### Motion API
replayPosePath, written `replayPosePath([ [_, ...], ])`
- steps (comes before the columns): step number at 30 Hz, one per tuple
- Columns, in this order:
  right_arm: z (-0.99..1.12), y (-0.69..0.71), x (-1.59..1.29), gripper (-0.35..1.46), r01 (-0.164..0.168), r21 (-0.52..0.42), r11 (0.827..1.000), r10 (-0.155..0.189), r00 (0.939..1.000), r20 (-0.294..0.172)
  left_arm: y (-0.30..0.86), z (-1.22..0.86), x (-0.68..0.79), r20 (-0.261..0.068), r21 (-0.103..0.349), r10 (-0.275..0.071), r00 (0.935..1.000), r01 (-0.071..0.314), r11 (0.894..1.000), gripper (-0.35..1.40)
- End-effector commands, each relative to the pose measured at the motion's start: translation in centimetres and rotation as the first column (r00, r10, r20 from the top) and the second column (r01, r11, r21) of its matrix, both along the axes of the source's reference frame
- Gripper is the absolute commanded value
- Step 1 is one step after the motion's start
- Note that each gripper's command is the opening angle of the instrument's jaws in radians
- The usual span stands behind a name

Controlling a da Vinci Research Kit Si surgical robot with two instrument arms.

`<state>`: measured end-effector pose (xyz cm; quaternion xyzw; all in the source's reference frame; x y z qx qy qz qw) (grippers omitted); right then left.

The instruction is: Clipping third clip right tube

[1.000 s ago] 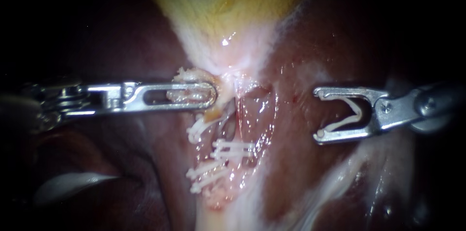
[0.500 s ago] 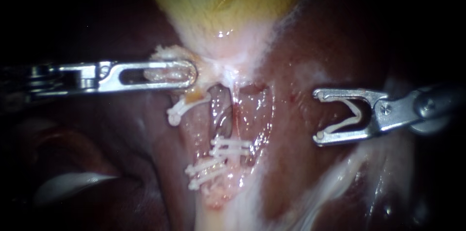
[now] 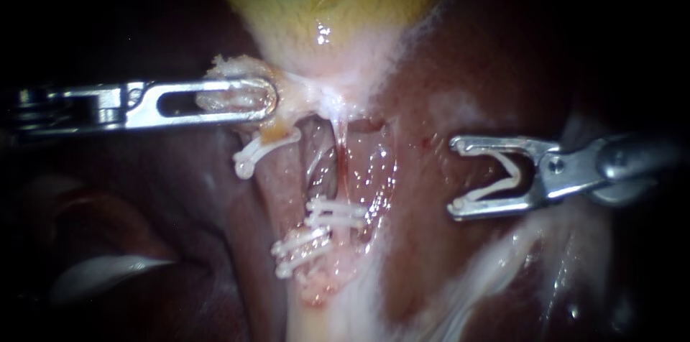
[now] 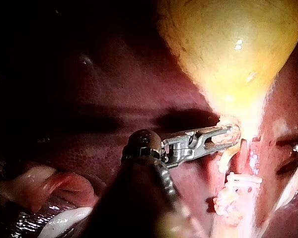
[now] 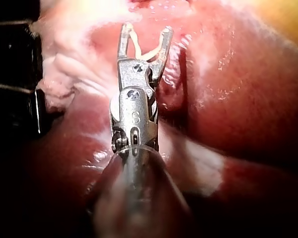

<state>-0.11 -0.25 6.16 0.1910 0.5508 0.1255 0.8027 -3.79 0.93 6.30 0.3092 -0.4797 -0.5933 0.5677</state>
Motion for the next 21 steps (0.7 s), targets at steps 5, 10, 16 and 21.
replayPosePath([
  [5,0.14,-0.05,0.30,0.47,-0.031,0.120,0.992,0.031,0.9995,0.005,-0.01,-0.02,-0.01,-0.001,0.000,-0.001,1.0000,0.001,1.000,-0.35],
  [10,0.31,-0.02,0.61,0.47,-0.075,0.190,0.979,0.070,0.9971,0.029,-0.02,-0.04,-0.03,-0.002,0.000,-0.003,1.0000,0.003,1.000,-0.35],
  [16,0.55,0.11,0.91,0.47,-0.119,0.248,0.961,0.109,0.9925,0.055,-0.04,-0.06,-0.04,-0.003,0.000,-0.004,1.0000,0.004,1.000,-0.35],
  [21,0.77,0.15,1.08,0.47,-0.141,0.277,0.950,0.127,0.9896,0.067,-0.05,-0.07,-0.04,-0.004,0.000,-0.005,1.0000,0.005,1.000,-0.35],
])
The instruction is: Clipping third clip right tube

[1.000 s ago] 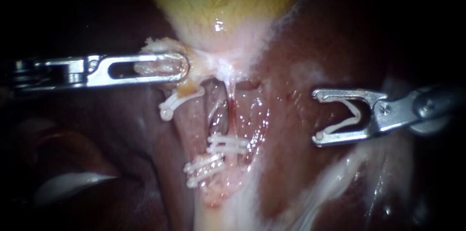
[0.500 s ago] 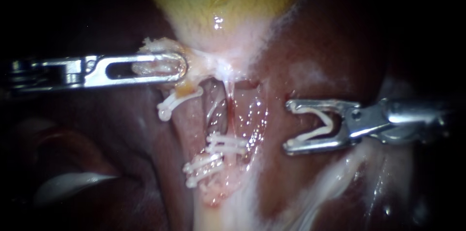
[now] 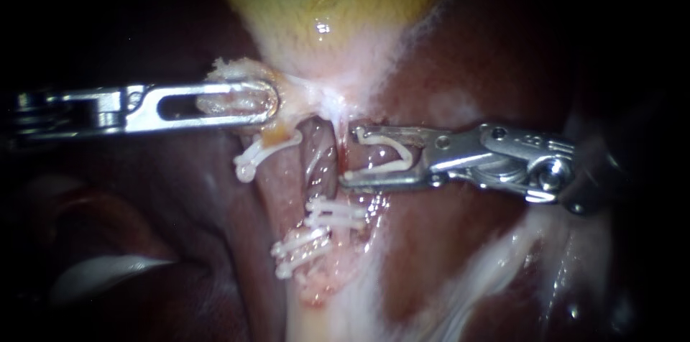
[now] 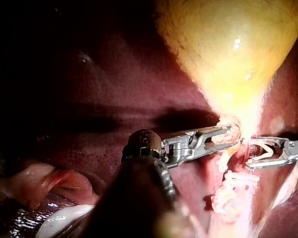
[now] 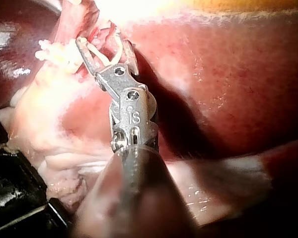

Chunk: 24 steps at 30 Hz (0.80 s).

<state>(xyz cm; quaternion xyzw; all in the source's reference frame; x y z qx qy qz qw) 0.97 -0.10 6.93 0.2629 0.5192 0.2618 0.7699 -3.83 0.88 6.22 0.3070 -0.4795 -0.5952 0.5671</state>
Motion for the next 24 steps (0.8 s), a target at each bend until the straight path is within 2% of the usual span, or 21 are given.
replayPosePath([
  [1,0.04,-0.01,0.02,0.47,0.000,0.002,1.000,0.000,1.0000,0.000,0.00,0.00,0.00,0.000,0.000,0.000,1.0000,0.000,1.000,-0.35],
  [7,0.20,-0.09,0.13,0.47,0.007,0.048,0.999,-0.006,0.9999,-0.010,0.00,0.00,-0.01,-0.002,-0.001,-0.003,1.0000,0.003,1.000,-0.35],
  [9,0.20,-0.08,0.15,0.47,0.003,0.067,0.998,-0.001,0.9996,-0.029,0.00,0.00,-0.01,-0.002,-0.001,-0.003,1.0000,0.003,1.000,-0.35],
  [13,0.20,-0.06,0.21,0.46,-0.009,0.111,0.994,0.019,0.9958,-0.089,0.00,0.00,-0.01,-0.003,-0.001,-0.003,1.0000,0.003,1.000,-0.35],
  [19,0.20,-0.05,0.28,0.46,-0.024,0.170,0.985,0.049,0.9879,-0.147,-0.01,0.00,-0.01,-0.003,-0.001,-0.003,1.0000,0.003,1.000,-0.35],
  [22,0.20,-0.05,0.29,0.45,-0.015,0.186,0.982,0.047,0.9844,-0.170,-0.01,0.00,-0.01,-0.003,-0.001,-0.003,1.0000,0.003,1.000,-0.35],
  [24,0.20,-0.05,0.29,0.45,-0.012,0.186,0.982,0.045,0.9841,-0.172,-0.01,0.00,-0.01,-0.003,-0.001,-0.003,1.0000,0.003,1.000,-0.35],
])
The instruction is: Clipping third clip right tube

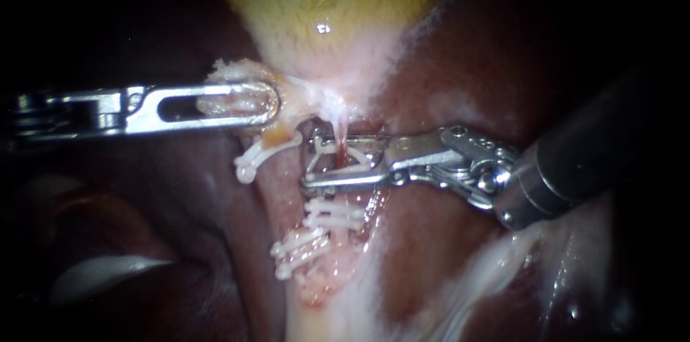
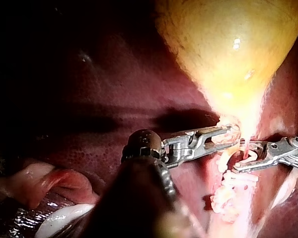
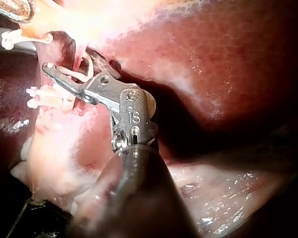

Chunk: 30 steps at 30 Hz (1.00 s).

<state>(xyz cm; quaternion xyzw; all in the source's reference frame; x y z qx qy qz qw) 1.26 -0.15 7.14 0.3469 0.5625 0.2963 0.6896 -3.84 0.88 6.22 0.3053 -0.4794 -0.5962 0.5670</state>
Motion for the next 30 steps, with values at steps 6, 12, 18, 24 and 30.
replayPosePath([
  [6,0.00,0.00,0.00,0.45,-0.010,0.011,1.000,0.011,0.9999,-0.013,0.00,0.01,0.00,0.000,0.000,0.000,1.0000,0.000,1.000,-0.35],
  [12,-0.05,0.03,-0.02,0.45,-0.025,0.044,0.999,0.027,0.9980,-0.056,0.00,0.01,0.00,0.000,0.000,0.000,1.0000,0.000,1.000,-0.35],
  [18,-0.20,0.08,-0.04,0.45,-0.033,0.085,0.996,0.044,0.9907,-0.128,0.00,0.01,0.01,0.000,0.000,0.001,1.0000,-0.001,1.000,-0.35],
  [24,-0.39,0.14,-0.06,0.45,-0.042,0.106,0.993,0.059,0.9846,-0.164,0.00,0.01,0.01,0.000,0.000,0.001,1.0000,-0.001,1.000,-0.35],
  [30,-0.48,0.15,-0.10,0.45,-0.043,0.129,0.991,0.065,0.9831,-0.171,0.00,0.02,0.01,0.001,0.000,0.001,1.0000,-0.001,1.000,-0.35],
])
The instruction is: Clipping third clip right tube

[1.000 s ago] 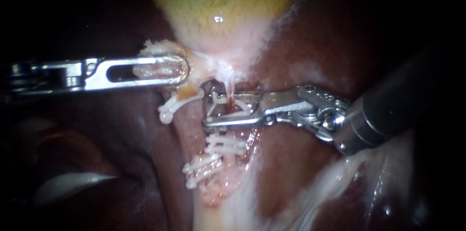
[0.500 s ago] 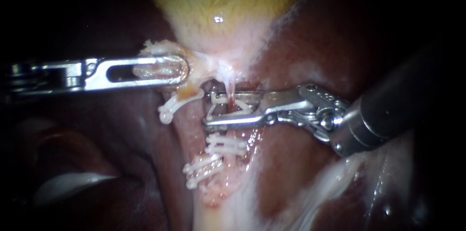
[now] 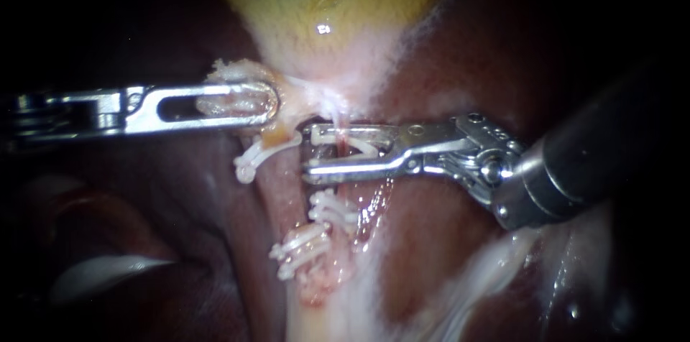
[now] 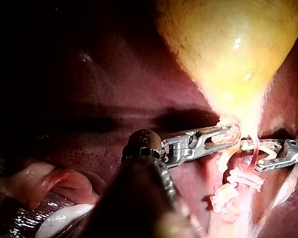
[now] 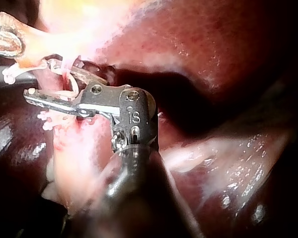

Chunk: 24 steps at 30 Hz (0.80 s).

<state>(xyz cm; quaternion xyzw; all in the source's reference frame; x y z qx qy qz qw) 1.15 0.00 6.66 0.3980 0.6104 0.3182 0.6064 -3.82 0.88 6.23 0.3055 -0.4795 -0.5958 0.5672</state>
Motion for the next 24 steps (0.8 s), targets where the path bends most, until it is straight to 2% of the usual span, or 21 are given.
replayPosePath([
  [1,-0.01,0.00,0.00,0.45,0.003,0.007,1.000,-0.003,1.0000,-0.003,0.00,0.00,0.00,0.000,0.000,0.000,1.0000,0.000,1.000,-0.35],
  [9,-0.02,-0.01,-0.01,0.40,0.010,0.024,1.000,-0.010,0.9999,-0.006,0.00,0.00,0.01,0.000,0.000,0.000,1.0000,0.000,1.000,-0.35],
  [13,-0.02,-0.02,-0.02,0.18,0.008,0.036,0.999,-0.008,1.0000,-0.002,0.00,0.00,0.01,0.000,0.000,0.000,1.0000,0.000,1.000,-0.35],
  [19,-0.02,-0.02,-0.05,-0.35,0.001,0.065,0.998,-0.001,1.0000,0.004,0.00,0.00,0.01,0.000,0.000,0.000,1.0000,0.000,1.000,-0.35],
  [24,0.00,-0.01,-0.11,-0.35,-0.026,0.078,0.997,0.022,0.9984,0.051,0.00,0.01,0.01,0.000,0.000,0.000,1.0000,0.000,1.000,-0.35],
])
